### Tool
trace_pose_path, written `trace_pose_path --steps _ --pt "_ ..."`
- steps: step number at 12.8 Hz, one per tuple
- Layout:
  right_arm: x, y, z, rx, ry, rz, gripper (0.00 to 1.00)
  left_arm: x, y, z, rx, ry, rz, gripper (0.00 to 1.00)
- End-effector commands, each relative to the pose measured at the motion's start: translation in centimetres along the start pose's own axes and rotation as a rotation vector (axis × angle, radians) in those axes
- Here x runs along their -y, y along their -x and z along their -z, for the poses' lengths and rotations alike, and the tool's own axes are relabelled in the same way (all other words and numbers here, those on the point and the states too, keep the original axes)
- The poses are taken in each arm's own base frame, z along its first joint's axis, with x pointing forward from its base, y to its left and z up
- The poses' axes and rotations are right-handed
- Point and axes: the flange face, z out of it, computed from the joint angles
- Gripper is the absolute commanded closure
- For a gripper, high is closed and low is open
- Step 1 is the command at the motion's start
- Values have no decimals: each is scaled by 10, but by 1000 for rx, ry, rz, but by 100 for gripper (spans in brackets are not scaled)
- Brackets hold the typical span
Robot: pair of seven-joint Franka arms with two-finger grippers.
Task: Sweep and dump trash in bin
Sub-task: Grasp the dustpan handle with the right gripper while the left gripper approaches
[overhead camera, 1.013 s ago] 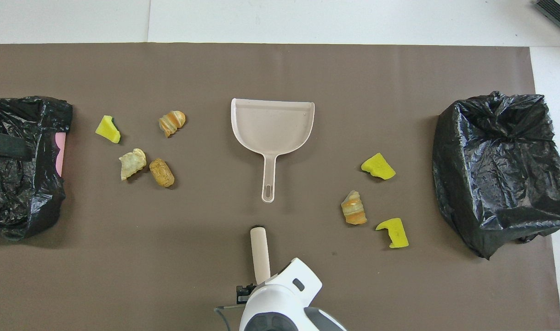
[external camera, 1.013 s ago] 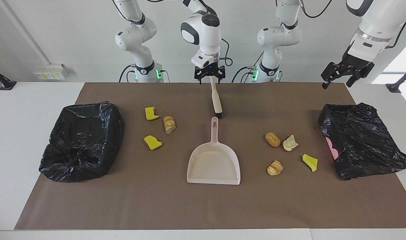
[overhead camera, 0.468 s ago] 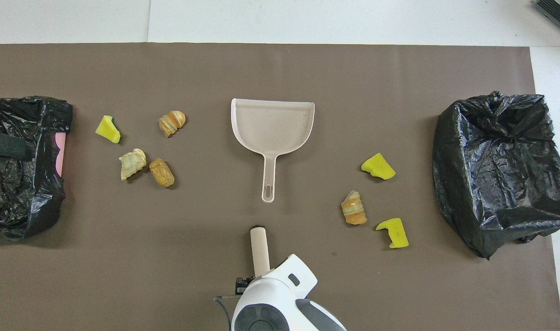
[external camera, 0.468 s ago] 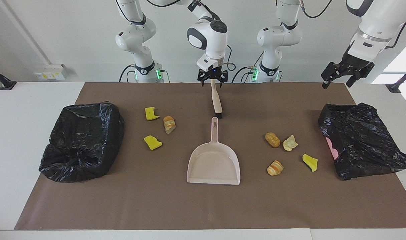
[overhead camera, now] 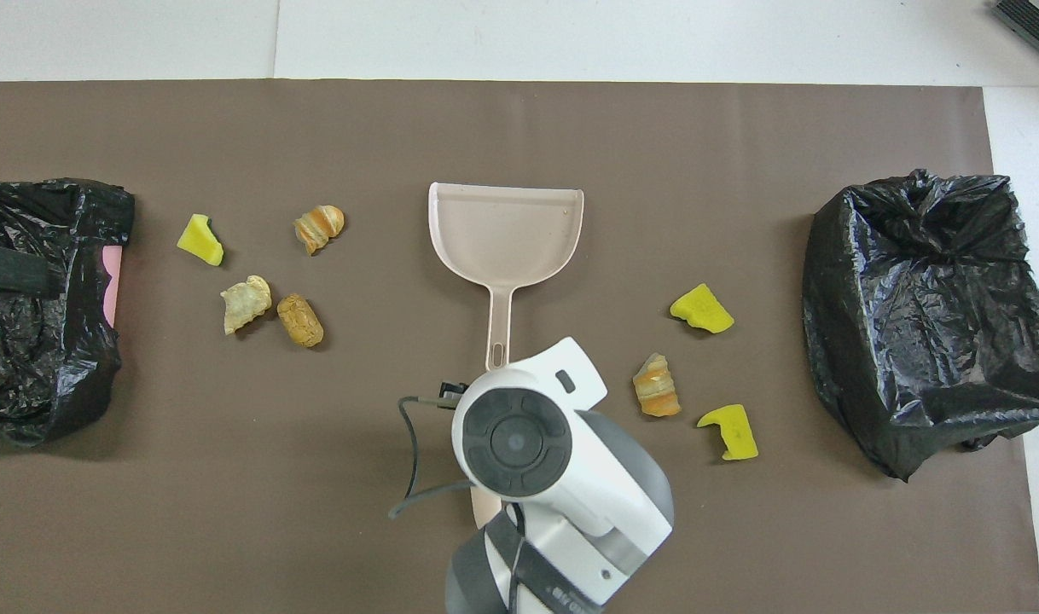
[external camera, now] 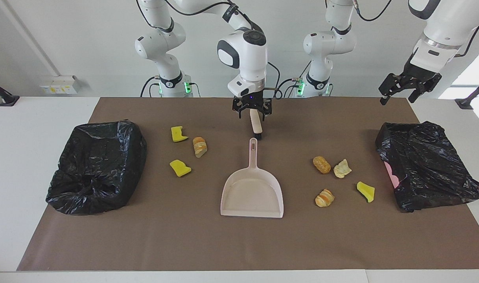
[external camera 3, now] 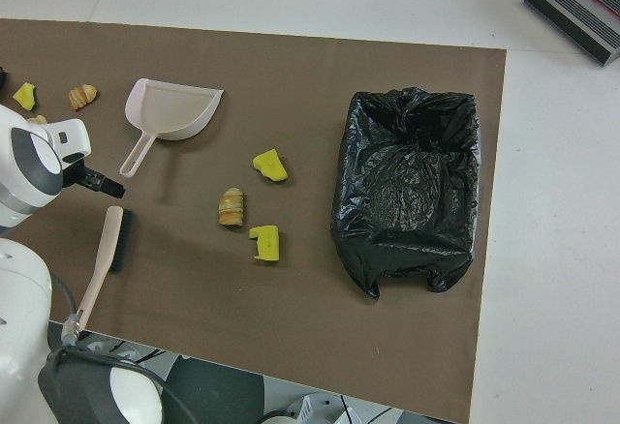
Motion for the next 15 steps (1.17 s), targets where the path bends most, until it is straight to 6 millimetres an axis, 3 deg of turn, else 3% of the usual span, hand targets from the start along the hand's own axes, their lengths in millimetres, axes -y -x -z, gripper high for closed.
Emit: trace_pose_path --steps 1,4,6,9,12,15 --pt "-1 -62 -16 20 38 51 0 1 5 4 0 2 5 0" --pt "8 -104 -39 10 34 48 0 1 5 4 0 2 5 0" --pt "15 -114 -62 -5 57 62 0 1 5 4 0 2 5 0" --pt "22 -109 -83 -27 78 99 0 0 6 4 0 3 5 0" --pt "30 -99 -84 -32 70 117 0 -3 5 3 -1 4 6 0" --pt "39 -90 -75 -43 71 145 0 -29 14 -3 9 21 -45 0"
